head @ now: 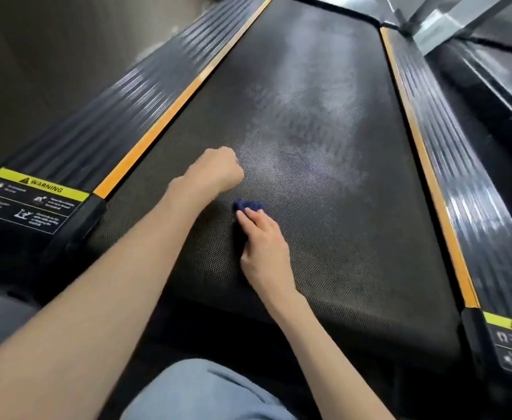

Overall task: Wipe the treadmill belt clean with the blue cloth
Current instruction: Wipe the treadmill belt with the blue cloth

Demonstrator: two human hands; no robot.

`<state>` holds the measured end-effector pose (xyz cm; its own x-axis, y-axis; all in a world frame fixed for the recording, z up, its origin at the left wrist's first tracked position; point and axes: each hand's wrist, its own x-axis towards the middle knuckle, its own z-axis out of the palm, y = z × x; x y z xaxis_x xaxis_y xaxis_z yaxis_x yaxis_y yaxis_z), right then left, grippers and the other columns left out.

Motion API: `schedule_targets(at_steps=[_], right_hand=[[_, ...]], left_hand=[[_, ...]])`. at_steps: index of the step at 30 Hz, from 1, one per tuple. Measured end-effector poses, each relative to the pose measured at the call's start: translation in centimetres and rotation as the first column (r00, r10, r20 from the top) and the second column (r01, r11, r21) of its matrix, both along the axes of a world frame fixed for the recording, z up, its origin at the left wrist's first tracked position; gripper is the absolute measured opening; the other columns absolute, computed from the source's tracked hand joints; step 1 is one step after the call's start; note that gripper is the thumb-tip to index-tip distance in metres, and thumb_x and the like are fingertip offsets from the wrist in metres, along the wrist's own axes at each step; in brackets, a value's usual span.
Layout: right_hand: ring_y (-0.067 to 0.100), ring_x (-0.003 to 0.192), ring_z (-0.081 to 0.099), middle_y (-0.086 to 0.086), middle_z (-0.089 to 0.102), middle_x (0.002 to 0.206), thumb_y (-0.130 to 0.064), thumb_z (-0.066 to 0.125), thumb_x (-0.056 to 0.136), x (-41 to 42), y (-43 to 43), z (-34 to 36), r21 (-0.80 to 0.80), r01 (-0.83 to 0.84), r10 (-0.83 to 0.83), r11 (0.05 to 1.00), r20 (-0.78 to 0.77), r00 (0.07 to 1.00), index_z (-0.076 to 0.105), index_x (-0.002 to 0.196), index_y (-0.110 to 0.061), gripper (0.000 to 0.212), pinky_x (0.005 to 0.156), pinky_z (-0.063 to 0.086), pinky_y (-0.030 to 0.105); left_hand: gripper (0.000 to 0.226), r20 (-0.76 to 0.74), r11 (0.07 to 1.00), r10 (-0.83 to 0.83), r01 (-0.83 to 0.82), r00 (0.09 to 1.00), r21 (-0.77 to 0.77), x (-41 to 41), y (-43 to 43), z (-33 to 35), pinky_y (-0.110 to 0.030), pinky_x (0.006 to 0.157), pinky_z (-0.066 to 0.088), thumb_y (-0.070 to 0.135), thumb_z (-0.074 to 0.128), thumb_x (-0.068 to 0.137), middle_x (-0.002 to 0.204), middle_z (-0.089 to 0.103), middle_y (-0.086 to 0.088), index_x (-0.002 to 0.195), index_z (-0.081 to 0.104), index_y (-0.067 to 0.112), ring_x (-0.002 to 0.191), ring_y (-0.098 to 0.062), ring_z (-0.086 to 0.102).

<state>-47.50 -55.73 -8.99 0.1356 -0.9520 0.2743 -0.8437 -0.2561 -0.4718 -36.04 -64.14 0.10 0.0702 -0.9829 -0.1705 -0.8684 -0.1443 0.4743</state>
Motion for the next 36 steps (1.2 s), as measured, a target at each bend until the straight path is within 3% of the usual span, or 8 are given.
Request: schedule_targets(at_steps=[3, 6, 10, 16, 22, 27, 32, 36], right_hand=[[0.034, 0.126, 0.046, 0.013, 0.056, 0.131, 0.008, 0.046, 0.069, 1.1, -1.1, 0.5, 0.040, -0.421, 0.423, 0.906, -0.079, 0.903, 0.056, 0.127, -0.004, 0.060, 0.108, 0.029, 0.033], [0.033, 0.131, 0.041, 0.011, 0.054, 0.134, 0.015, 0.046, 0.073, -2.6, -3.7, 0.3, 0.078, -0.532, 0.538, 0.843, -0.158, 0.828, 0.054, 0.129, -0.005, 0.060, 0.110, 0.028, 0.034], [0.030, 0.130, 0.040, 0.005, 0.052, 0.136, 0.009, 0.045, 0.084, -1.3, -5.8, 0.6, 0.043, -0.201, 0.204, 0.979, -0.111, 0.973, 0.052, 0.132, -0.009, 0.053, 0.107, 0.027, 0.028], [0.040, 0.125, 0.044, 0.019, 0.054, 0.131, 0.009, 0.058, 0.071, 6.6, 0.2, -0.2, 0.020, -0.622, 0.619, 0.782, -0.130, 0.774, 0.052, 0.129, -0.001, 0.059, 0.107, 0.032, 0.041], [0.032, 0.113, 0.055, 0.010, 0.063, 0.117, 0.005, 0.051, 0.064, -4.0, 1.0, -0.3, -0.130, -0.192, 0.157, 0.973, -0.237, 0.959, 0.061, 0.120, -0.004, 0.058, 0.102, 0.039, 0.034], [0.041, 0.109, 0.056, 0.018, 0.061, 0.118, 0.007, 0.043, 0.070, -11.7, 1.8, -0.3, -0.089, 0.233, -0.245, 0.968, -0.156, 0.957, 0.060, 0.120, 0.002, 0.053, 0.091, 0.047, 0.047], [0.030, 0.104, 0.060, 0.010, 0.066, 0.111, -0.001, 0.048, 0.064, -1.7, 0.7, -0.3, -0.132, -0.182, 0.167, 0.974, -0.122, 0.978, 0.065, 0.114, -0.003, 0.053, 0.092, 0.045, 0.031], [0.036, 0.124, 0.044, 0.019, 0.055, 0.129, 0.008, 0.051, 0.074, 5.2, -0.4, 0.8, 0.021, -0.521, 0.521, 0.853, -0.056, 0.852, 0.054, 0.127, 0.001, 0.053, 0.105, 0.024, 0.030]], left_hand=[[0.035, 0.342, 0.966, -0.234, 0.258, 0.910, -0.028, 1.0, 1.8, 0.0, -0.035, 0.086, 0.044, 0.014, 0.044, 0.086, 0.124, 0.056, -0.005, 0.118, 0.059, 0.016, 0.112, -0.027, 0.054], [0.035, 0.386, 0.918, -0.235, 0.334, 0.892, -0.213, 4.9, 7.0, -1.8, -0.035, 0.086, 0.042, 0.009, 0.045, 0.087, 0.123, 0.054, 0.002, 0.118, 0.058, 0.018, 0.111, -0.022, 0.052], [0.041, 0.204, 0.913, 0.067, 0.023, 0.977, -0.408, 9.7, 10.8, -6.0, -0.042, 0.086, 0.046, -0.006, 0.046, 0.076, 0.114, 0.060, -0.004, 0.110, 0.063, 0.012, 0.101, -0.028, 0.055], [0.030, 0.152, 0.868, 0.297, -0.200, 0.943, -0.454, 9.0, 11.7, -9.3, -0.046, 0.065, 0.048, -0.005, 0.048, 0.075, 0.098, 0.057, -0.011, 0.101, 0.060, 0.005, 0.094, -0.032, 0.052], [0.030, 0.277, 0.857, 0.285, -0.114, 0.918, -0.503, 8.7, 12.3, -10.2, -0.044, 0.065, 0.049, -0.007, 0.050, 0.079, 0.094, 0.055, -0.010, 0.106, 0.056, 0.005, 0.085, -0.029, 0.050], [0.029, 0.216, 0.838, 0.322, -0.172, 0.922, -0.518, 8.0, 12.2, -10.2, -0.045, 0.067, 0.047, -0.007, 0.047, 0.081, 0.096, 0.056, -0.013, 0.106, 0.057, 0.002, 0.087, -0.031, 0.049], [0.027, 0.268, 0.834, 0.324, -0.140, 0.907, -0.534, 8.0, 12.1, -10.4, -0.045, 0.064, 0.047, -0.007, 0.051, 0.078, 0.093, 0.055, -0.014, 0.103, 0.057, 0.002, 0.085, -0.033, 0.049], [0.031, 0.344, 0.836, 0.317, -0.089, 0.884, -0.542, 8.4, 12.2, -10.7, -0.047, 0.065, 0.048, -0.007, 0.053, 0.075, 0.090, 0.054, -0.016, 0.105, 0.057, 0.001, 0.081, -0.035, 0.049]])
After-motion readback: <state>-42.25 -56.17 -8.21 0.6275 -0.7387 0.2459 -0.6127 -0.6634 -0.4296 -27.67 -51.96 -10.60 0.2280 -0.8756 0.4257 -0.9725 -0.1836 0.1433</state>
